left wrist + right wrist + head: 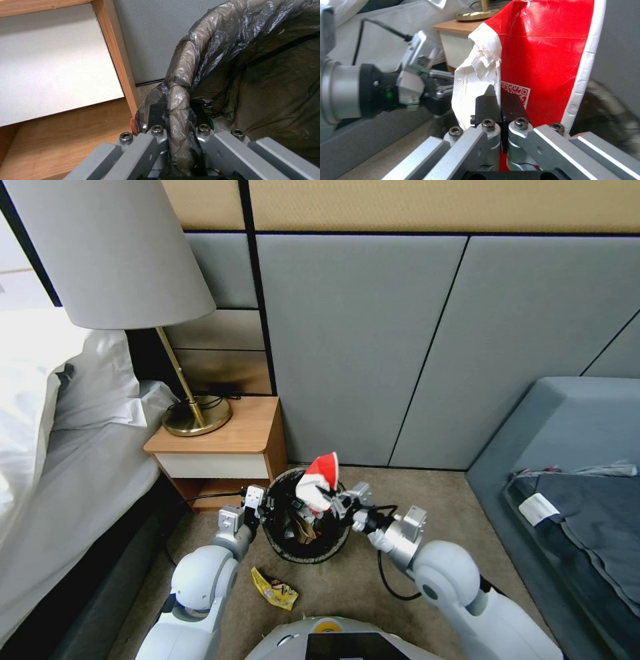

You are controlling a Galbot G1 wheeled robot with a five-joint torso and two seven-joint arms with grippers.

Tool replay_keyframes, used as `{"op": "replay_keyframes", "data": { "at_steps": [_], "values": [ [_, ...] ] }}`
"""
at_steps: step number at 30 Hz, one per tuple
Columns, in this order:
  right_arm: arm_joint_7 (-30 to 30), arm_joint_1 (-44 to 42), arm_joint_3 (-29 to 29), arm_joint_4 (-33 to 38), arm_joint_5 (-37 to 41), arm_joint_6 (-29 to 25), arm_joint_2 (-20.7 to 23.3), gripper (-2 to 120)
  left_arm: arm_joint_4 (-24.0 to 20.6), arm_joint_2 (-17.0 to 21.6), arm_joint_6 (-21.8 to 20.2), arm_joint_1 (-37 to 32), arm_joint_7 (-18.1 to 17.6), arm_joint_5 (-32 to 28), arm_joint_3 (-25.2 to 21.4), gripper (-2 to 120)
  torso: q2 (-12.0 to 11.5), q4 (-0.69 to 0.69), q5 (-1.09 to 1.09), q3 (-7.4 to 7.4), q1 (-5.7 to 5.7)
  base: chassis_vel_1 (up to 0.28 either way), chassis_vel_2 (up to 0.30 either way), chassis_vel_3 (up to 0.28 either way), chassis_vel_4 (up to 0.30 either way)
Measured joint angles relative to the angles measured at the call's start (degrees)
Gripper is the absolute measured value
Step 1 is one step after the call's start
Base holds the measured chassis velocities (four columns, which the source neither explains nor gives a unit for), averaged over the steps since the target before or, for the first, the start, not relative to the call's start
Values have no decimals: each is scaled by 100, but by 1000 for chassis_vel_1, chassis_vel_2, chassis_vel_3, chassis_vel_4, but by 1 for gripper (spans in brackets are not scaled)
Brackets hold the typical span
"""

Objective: Pick up the trash bin, then pick up the garbage from the floor and place it into the trash bin.

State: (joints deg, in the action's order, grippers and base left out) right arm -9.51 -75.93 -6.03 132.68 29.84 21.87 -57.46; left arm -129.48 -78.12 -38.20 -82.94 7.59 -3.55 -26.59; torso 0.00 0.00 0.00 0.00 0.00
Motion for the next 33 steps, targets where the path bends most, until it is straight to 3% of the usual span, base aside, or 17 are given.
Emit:
{"op": "replay_keyframes", "data": {
  "at_steps": [16, 27, 33],
  "values": [
    [64, -29, 179, -215, -211, 31, -16, 1, 25, -14, -7, 34, -1, 15, 20, 1, 0, 0, 0, 0, 0, 0, 0, 0, 0],
    [441, -52, 243, -264, -226, 50, -68, 46, 70, -9, -15, 82, -1, 4, 32, 1, 0, 0, 0, 0, 0, 0, 0, 0, 0],
    [455, -98, 194, -196, -226, 52, -55, 61, 80, -8, -15, 91, 1, -6, 34, 1, 0, 0, -1, 0, 0, 0, 0, 0, 0]
  ]
}}
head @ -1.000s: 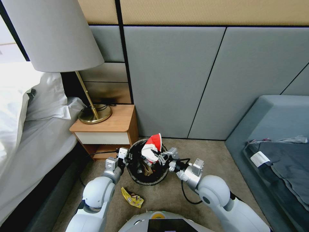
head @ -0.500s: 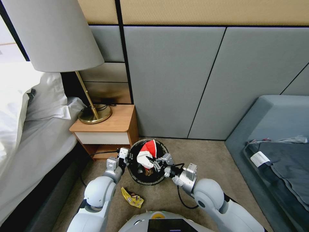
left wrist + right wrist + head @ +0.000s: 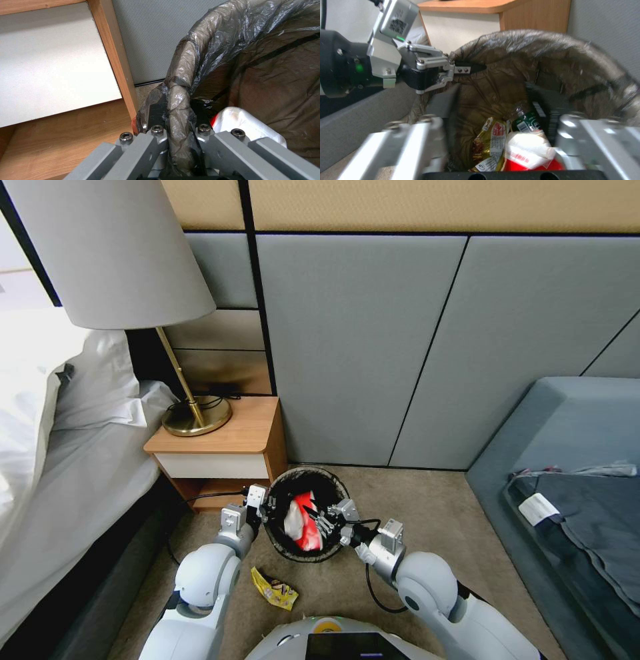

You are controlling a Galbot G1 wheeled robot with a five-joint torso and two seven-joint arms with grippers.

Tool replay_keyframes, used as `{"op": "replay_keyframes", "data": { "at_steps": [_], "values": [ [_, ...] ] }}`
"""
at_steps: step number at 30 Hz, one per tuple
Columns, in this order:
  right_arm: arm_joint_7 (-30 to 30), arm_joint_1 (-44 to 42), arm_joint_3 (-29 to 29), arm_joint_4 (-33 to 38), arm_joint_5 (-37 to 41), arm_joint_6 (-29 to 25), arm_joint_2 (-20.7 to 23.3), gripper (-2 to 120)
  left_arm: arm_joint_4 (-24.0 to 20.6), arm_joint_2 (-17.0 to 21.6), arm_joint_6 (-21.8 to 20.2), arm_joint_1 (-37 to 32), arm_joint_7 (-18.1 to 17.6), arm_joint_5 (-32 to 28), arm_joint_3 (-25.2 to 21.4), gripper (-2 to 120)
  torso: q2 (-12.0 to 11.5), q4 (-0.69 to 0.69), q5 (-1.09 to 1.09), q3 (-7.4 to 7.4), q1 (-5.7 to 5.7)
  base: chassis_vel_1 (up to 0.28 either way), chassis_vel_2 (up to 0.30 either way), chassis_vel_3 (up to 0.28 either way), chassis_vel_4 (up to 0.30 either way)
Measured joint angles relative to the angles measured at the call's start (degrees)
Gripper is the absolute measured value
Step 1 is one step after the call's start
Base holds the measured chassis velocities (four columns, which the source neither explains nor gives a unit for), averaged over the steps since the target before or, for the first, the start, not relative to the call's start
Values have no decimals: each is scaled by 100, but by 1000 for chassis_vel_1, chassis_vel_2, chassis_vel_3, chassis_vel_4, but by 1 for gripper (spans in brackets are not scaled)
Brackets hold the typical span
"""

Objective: Pick up the trash bin, then pick up the garbage from the floor and place it into the trash bin.

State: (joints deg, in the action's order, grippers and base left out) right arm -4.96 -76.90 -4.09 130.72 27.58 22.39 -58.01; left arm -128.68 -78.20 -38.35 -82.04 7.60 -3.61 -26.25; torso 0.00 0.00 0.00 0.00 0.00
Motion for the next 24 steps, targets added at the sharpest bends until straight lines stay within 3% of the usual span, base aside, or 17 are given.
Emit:
{"op": "replay_keyframes", "data": {
  "at_steps": [2, 10, 19, 24],
  "values": [
    [7, -54, -63, 76, 0, 0, 4, 75, 6, 3, 0, 7, 1, -5, 0, 1, 0, 0, 0, 0, 0, 0, 0, 0, 0],
    [18, -245, -372, 341, -2, -8, 3, 99, 50, -8, -1, 27, 4, -6, 16, 1, 0, 0, 0, 0, 0, 0, 0, 0, 0],
    [353, -669, -1203, 953, -76, -303, -226, 100, 106, -29, -1, 65, 5, -5, -17, 1, 0, 0, 0, 0, 0, 0, 0, 0, 0],
    [837, -916, -1670, 1154, -514, -585, -728, 100, 91, -30, -1, 33, 8, -5, -95, 1, 0, 0, 2, 0, 0, 0, 0, 0, 0]
  ]
}}
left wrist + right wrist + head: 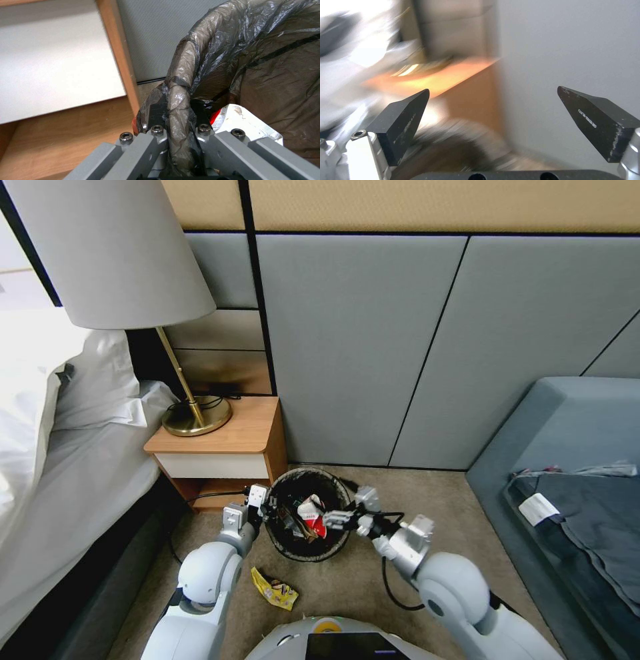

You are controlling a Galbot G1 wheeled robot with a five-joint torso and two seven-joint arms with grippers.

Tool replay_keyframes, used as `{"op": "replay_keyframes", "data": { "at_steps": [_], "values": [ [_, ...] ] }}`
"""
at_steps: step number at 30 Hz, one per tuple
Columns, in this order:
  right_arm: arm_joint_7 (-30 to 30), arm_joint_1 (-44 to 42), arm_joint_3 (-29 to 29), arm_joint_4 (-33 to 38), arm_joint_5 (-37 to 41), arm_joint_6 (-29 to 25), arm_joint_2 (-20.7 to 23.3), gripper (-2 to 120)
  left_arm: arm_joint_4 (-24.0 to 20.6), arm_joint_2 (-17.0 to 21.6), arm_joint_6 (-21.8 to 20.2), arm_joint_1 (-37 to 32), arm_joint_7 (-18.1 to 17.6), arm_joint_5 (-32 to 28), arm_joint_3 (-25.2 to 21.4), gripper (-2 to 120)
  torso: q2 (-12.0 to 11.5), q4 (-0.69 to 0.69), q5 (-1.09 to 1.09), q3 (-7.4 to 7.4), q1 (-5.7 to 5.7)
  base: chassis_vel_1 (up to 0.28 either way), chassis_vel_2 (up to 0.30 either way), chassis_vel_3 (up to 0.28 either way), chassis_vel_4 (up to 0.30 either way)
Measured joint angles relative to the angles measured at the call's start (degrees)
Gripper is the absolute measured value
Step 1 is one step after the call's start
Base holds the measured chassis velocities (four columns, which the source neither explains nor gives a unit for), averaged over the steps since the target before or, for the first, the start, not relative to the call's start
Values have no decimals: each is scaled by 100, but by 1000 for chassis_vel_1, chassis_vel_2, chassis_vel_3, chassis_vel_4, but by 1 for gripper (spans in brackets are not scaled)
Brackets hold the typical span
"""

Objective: Pick up the trash bin, then pick up the garbage from the floor and place it into the trash bin.

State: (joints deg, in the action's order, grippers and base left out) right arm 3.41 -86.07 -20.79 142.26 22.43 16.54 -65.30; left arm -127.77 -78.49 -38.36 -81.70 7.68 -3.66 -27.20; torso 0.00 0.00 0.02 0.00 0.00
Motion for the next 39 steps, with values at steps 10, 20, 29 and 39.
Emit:
{"op": "replay_keyframes", "data": {
  "at_steps": [10, 20, 29, 39],
  "values": [
    [-26, -981, -1084, -292, -1231, -839, -989, 100, -87, -91, 9, -108, -8, 24, -105, 1, 0, -2, -2, 0, 0, 0, 0, 0, 0],
    [-172, -1705, -1522, -949, -1805, -2017, -1561, 100, -240, -194, 126, -383, -71, 121, -255, 1, 0, 1, -2, 0, 0, 0, 0, 0, 0],
    [23, -2584, -1654, -1274, -1904, -3069, -1661, 100, -294, -250, 121, -438, -101, 201, -251, 1, 0, 0, -2, 0, 0, 0, 0, 0, 0],
    [150, -2883, -1636, -1303, -1900, -3379, -1722, 100, -393, -254, 45, -504, -54, 293, -223, 1, 0, 0, -2, 0, 0, 0, 0, 0, 0]
  ]
}}
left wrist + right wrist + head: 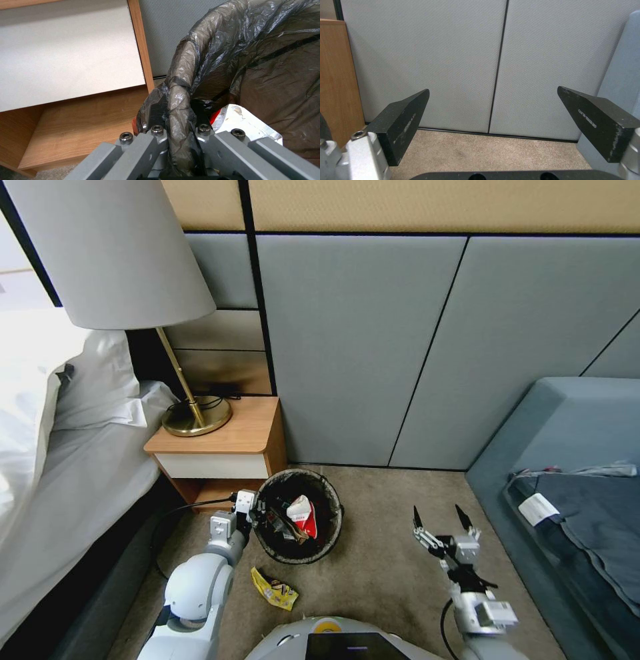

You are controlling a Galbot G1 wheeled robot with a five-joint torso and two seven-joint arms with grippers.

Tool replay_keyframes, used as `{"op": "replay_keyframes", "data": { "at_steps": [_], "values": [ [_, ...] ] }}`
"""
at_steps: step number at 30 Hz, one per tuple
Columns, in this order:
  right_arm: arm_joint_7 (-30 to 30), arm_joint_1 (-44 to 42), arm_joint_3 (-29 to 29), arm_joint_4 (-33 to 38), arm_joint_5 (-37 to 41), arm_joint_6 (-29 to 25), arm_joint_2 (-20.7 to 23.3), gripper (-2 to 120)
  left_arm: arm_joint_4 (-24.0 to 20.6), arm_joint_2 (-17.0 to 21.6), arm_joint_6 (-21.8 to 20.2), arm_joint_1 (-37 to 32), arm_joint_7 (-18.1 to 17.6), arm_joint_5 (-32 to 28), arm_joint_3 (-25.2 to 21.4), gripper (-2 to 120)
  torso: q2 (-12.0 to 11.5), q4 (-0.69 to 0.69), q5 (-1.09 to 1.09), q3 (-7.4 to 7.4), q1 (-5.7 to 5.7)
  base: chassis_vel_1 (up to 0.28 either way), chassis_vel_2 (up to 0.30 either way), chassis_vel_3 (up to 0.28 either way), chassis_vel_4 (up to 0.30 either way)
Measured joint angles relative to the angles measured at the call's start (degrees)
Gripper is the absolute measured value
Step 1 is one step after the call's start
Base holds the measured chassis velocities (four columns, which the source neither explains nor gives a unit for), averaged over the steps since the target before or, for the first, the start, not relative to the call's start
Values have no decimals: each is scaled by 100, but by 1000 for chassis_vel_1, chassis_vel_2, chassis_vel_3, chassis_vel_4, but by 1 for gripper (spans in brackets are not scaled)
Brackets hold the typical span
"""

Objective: Pick up the trash bin, then pick up the garbage from the floor and place it into the trash bin.

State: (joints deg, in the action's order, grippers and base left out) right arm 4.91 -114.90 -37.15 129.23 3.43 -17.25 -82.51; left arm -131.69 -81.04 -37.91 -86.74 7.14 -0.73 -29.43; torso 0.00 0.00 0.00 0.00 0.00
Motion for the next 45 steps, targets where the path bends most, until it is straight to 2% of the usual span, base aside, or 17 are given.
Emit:
{"op": "replay_keyframes", "data": {
  "at_steps": [15, 45],
  "values": [
    [17, -75, 15, 60, 8, -19, -18, 100, -54, 47, -36, -18, 13, -1, -25, 1, 0, 0, 0, 0, 0, 22, 21, 20, 23],
    [47, -31, 128, 35, -3, 116, -60, 100, -85, 89, -24, -36, 26, -102, -78, 1, 0, 0, 0, 0, -1, 72, 71, 72, 69]
  ]
}}
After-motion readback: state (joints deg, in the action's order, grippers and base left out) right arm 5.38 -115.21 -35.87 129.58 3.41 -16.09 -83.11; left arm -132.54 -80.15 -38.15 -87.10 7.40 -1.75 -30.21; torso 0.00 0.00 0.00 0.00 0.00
